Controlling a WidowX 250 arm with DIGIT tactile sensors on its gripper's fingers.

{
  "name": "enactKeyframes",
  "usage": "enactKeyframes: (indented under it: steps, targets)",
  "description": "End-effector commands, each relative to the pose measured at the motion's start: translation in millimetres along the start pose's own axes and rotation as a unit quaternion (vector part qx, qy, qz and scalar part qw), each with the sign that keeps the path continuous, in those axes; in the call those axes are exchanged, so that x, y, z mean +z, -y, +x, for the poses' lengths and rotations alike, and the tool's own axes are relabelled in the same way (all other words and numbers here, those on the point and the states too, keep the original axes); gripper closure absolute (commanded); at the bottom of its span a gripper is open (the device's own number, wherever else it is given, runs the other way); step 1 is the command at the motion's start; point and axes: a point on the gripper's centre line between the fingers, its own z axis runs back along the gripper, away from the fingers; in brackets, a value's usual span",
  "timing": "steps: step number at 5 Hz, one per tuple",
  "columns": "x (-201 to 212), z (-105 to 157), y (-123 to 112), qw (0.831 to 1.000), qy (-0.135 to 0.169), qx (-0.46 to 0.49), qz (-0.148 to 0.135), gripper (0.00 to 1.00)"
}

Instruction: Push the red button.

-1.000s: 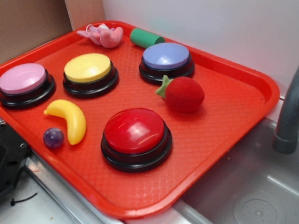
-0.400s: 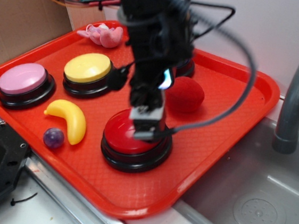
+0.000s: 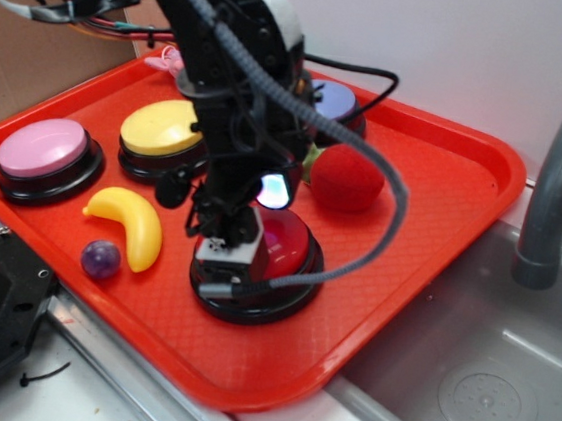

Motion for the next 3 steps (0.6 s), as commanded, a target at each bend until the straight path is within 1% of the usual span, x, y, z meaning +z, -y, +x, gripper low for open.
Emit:
enactKeyframes:
  steps: [1, 2, 3]
  targets:
    - [-11.4, 5.7, 8.5, 0.999, -0.024, 0.008, -0.029, 0.0]
    - [-11.5, 9.7, 10.2, 0.998, -0.05, 0.008, -0.034, 0.0]
    - [6.3, 10.3, 8.6, 0.998, -0.059, 0.021, -0.023, 0.0]
